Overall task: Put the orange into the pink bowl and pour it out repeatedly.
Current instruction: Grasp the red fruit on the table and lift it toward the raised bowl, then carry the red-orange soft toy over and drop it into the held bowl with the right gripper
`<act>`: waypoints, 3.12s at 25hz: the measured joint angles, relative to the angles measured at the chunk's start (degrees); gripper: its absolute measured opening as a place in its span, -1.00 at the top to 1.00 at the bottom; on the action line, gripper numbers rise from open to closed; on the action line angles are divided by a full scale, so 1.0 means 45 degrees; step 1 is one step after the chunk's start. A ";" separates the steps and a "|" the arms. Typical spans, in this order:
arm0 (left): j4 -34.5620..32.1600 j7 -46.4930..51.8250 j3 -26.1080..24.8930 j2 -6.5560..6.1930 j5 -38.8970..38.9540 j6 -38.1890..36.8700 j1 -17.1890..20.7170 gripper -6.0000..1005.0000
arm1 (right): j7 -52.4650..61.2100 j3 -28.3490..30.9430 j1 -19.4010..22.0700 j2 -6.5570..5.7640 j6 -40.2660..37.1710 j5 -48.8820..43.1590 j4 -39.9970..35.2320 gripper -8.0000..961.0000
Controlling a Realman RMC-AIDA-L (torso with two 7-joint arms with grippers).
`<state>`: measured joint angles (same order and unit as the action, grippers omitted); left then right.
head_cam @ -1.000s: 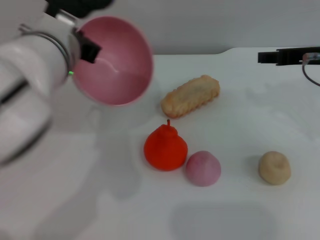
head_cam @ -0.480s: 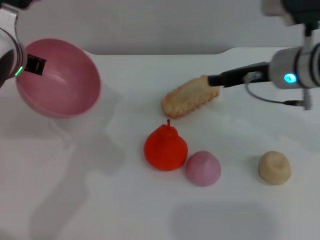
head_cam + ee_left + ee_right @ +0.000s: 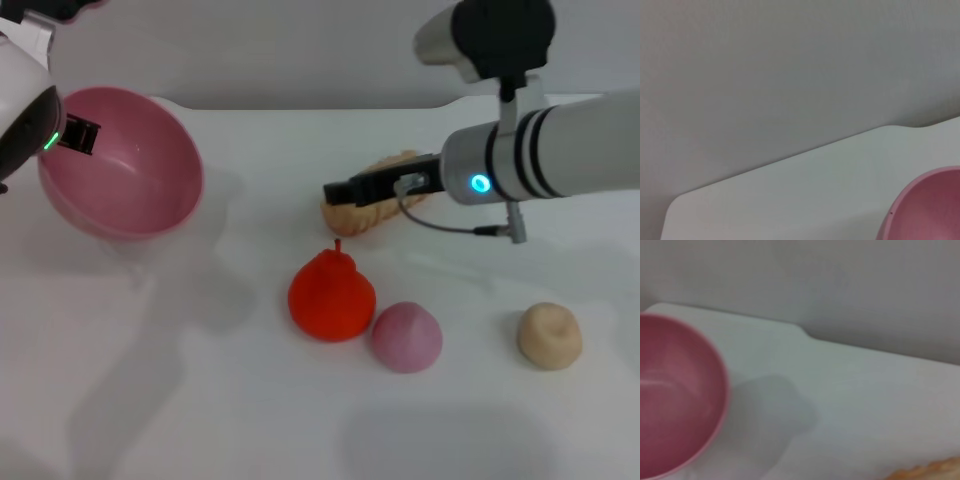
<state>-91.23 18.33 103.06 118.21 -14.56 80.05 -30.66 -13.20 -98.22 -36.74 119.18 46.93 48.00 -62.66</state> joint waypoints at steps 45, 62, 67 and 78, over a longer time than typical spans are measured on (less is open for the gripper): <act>0.0136 -0.0068 -0.0120 -0.0020 -0.0124 -0.0327 -0.0202 0.89 | -0.0565 -0.2741 -0.0723 -0.0008 -0.1366 0.1906 0.2128 0.54; 0.0180 -0.0018 0.0276 0.0047 0.0024 -0.0347 -0.0204 0.89 | -0.0136 -0.0342 0.1576 -0.0002 0.1654 -0.1014 -0.5400 0.78; 0.0179 0.0096 0.0874 0.0071 0.0512 -0.0523 -0.0364 0.89 | 0.0141 0.0268 0.1800 0.0014 0.2203 -0.2092 -0.7242 0.85; -0.0162 0.0278 0.1818 0.0124 0.1696 -0.0875 -0.1024 0.89 | 0.0264 0.0226 0.1594 0.0006 0.1935 -0.2609 -0.7393 0.86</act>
<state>-91.96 19.58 111.24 118.77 -6.93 76.11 -35.26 -12.01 -97.21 -29.57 119.21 55.63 36.26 -95.93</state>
